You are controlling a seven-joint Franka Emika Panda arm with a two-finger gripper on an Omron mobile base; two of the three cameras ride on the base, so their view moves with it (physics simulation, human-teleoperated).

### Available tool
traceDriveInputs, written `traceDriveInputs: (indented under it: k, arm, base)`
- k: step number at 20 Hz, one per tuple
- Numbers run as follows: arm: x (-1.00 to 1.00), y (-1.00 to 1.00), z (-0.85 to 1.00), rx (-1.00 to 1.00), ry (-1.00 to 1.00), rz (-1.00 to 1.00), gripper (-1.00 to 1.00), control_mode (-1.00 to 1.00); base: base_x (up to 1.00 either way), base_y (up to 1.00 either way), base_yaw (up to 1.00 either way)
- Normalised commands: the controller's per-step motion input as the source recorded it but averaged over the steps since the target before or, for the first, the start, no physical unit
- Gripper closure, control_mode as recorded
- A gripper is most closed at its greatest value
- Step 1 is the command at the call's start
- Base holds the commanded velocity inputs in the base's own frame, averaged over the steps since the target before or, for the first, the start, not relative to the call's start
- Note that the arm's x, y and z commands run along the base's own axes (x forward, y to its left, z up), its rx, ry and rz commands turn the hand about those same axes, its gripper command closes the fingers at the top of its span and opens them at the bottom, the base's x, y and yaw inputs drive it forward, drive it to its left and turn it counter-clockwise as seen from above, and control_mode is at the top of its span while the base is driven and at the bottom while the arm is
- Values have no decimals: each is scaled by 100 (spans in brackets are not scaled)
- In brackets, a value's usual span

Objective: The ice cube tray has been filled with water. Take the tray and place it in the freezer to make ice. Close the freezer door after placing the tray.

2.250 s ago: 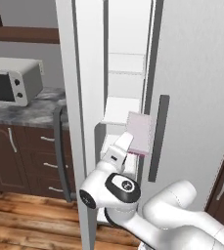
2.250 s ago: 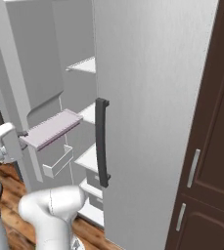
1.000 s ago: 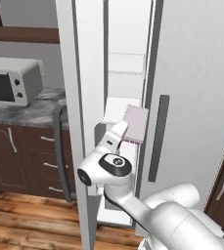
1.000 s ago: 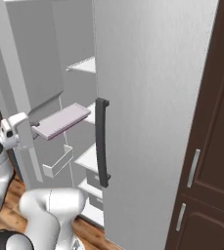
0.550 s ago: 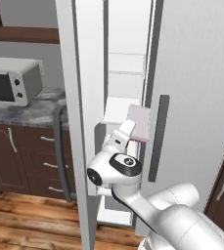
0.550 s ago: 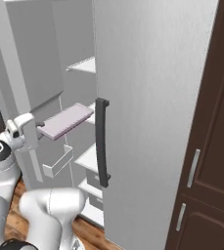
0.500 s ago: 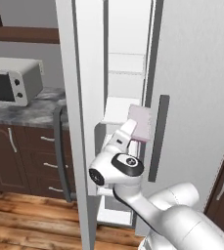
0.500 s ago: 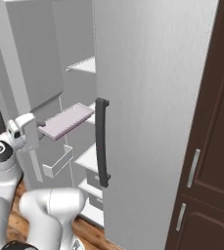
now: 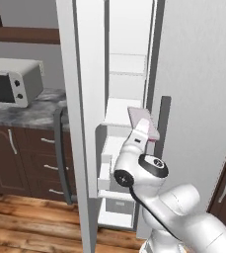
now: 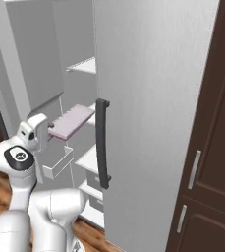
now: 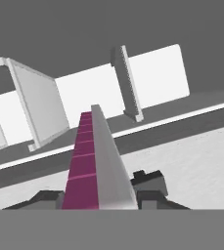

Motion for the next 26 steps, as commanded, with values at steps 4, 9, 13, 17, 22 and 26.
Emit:
traceDriveInputs:
  k: [4,9,13,17,22,26]
  arm:
    - [18,4,-14,-4,6,11,100,-100]
    - [16,2,-5,-2,1,3,100,-100]
    - [25,0,0,0,0,0,100,-100]
    - [43,-1,-1,0,3,0,100,-100]
    - [56,0,-4,0,4,0,100,-100]
    - [55,0,-4,0,4,0,100,-100]
  base:
    - [0,0,0]
    - [0,0,0]
    - [0,0,0]
    - [0,0,0]
    - [0,0,0]
    - [0,0,0]
